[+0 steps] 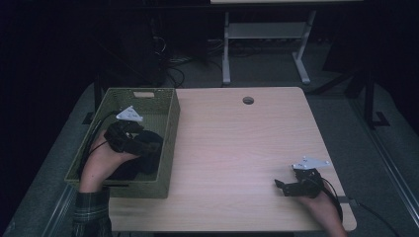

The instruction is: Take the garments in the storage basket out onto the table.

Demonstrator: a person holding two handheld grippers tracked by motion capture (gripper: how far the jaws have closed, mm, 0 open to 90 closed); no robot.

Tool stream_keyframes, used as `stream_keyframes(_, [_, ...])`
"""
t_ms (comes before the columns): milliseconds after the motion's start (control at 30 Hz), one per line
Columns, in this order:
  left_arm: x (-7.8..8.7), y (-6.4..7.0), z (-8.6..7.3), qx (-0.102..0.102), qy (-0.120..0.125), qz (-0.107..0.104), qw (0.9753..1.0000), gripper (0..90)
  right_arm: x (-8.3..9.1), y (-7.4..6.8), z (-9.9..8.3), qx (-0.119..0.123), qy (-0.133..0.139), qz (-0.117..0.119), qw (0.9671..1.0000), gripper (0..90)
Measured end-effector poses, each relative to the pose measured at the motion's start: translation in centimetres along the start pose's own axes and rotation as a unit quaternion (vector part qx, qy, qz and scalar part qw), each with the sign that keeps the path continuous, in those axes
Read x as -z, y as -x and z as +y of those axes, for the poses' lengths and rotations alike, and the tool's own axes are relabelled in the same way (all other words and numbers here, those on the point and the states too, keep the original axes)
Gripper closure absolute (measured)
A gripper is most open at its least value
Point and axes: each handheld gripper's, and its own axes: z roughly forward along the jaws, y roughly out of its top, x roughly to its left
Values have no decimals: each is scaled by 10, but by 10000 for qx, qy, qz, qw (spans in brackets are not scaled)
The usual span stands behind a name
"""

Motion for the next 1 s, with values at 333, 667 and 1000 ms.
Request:
stream_keyframes(333, [1, -10, -12, 103, -168, 108, 9997, 155, 0, 0, 0, -4, -4, 3, 10000, 100])
stream_keyframes(667, [-5, -19, -28, 204, -474, 204, 9985, 154, 0, 0, 0, -3, -3, 2, 10000, 100])
stream_keyframes(1000, [-13, -29, -42, 292, -807, 239, 9960, 154, 0, 0, 0, 3, -2, 4, 10000, 100])
